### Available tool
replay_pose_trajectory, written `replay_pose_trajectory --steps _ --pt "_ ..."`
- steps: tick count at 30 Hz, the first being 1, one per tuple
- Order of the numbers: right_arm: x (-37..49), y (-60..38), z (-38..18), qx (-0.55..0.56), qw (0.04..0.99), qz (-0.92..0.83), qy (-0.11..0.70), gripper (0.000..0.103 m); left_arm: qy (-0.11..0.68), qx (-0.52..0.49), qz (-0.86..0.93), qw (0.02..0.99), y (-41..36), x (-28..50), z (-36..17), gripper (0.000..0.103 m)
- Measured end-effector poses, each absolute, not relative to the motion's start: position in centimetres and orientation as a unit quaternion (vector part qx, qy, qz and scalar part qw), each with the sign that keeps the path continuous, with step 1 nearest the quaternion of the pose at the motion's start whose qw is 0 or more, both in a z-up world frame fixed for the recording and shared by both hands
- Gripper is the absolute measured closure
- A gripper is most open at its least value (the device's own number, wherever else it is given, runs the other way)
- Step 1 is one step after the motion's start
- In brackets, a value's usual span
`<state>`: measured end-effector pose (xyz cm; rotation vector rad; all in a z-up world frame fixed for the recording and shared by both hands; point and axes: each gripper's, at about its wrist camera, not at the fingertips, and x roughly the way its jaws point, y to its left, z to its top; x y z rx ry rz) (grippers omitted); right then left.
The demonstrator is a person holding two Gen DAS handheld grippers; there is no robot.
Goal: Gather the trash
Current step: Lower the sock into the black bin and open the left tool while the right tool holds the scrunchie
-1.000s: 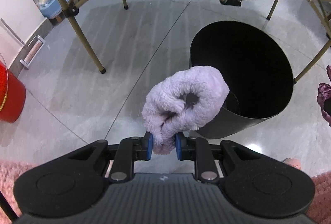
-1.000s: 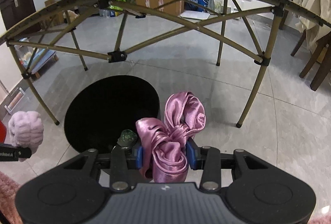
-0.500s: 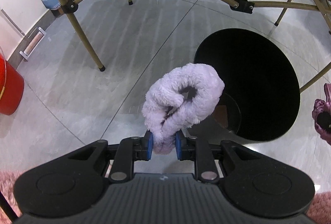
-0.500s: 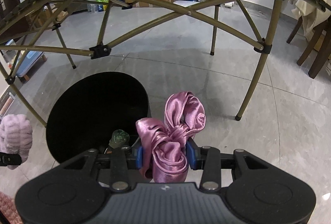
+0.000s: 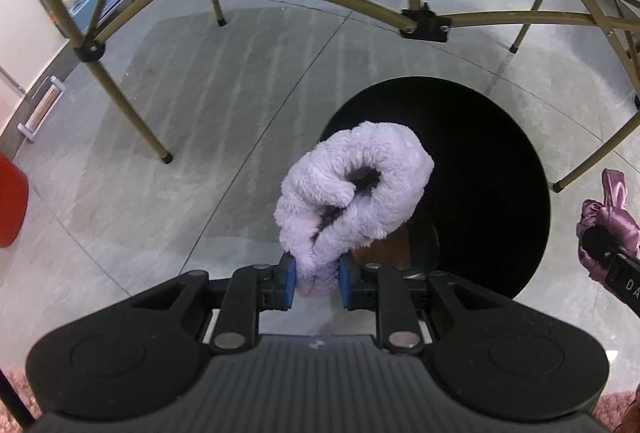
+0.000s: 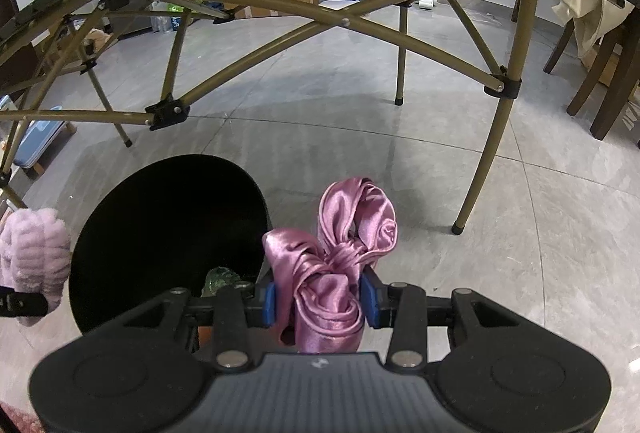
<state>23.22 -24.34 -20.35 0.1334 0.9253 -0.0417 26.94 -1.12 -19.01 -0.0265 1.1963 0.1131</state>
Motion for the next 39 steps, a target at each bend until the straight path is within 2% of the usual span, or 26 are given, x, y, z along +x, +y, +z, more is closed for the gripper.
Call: replay_pose_trajectory --steps 36,39 --pt "23.5 -25.8 -20.7 0.085 0.892 -0.061 0.439 0.064 0.58 -0.019 0.021 0.814 -8.2 30.6 -20.6 0.082" --pt "23.5 -25.8 -20.7 0.085 0.892 -0.062 0.439 0.064 0.582 -0.015 0.011 0.813 -8.5 30.6 -20.6 0.07"
